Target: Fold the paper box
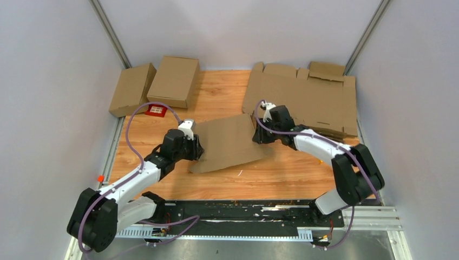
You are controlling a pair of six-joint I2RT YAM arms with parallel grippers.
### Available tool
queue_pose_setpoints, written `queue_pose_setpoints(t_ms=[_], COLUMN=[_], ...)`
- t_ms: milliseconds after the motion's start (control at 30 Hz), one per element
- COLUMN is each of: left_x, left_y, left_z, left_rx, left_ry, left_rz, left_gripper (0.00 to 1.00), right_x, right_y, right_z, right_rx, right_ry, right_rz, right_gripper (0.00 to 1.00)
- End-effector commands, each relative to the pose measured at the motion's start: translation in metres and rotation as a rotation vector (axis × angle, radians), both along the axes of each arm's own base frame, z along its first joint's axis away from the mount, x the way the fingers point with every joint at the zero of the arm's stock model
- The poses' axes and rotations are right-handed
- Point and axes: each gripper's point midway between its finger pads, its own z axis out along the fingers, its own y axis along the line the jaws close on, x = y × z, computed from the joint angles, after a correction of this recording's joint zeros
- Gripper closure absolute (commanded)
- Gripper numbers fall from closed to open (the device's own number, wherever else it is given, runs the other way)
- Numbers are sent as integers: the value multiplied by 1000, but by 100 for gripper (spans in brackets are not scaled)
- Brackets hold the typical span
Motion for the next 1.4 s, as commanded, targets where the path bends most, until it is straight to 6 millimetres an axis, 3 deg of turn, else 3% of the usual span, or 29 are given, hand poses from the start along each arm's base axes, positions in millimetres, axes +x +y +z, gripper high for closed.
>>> queue_pose_setpoints(t_ms=[0,100,233,333,467,567,733,867,967,1033,1167,1367], left_x=[-20,-16,2,13,9,0,-15,-34,-44,-45,-40,-36], left_y=[-33,-42,-42,-32,-19,-4,27,23,9,5,9,12], left_z=[-2,3,8,16,43,55,67,64,59,54,47,43], left_rx=[-53,-74,-48,-12,-33,-41,-47,-91,-181,-210,-210,-200], left_ry=[-19,-40,-68,-98,-195,-221,-176,-117,-65,-43,-44,-47], left_rz=[-268,-307,-270,-197,-138,-68,118,85,58,60,109,133], left_gripper=[57,54,38,29,20,13,5,7,8,9,9,9], right_x=[-52,-83,-121,-127,-112,-97,-62,-32,-7,11,47,58], right_y=[7,5,8,-2,-25,-33,-40,-21,-3,6,23,52], right_z=[14,16,8,10,32,53,83,98,105,100,72,27], right_rx=[109,134,97,74,-9,-51,-91,62,142,130,90,122], right_ry=[60,74,110,97,-20,-106,-195,-166,-161,-160,-107,11], right_rz=[75,96,138,107,33,-1,-64,-35,-12,-1,49,185], right_gripper=[72,71,69,64,35,22,18,14,16,17,23,27])
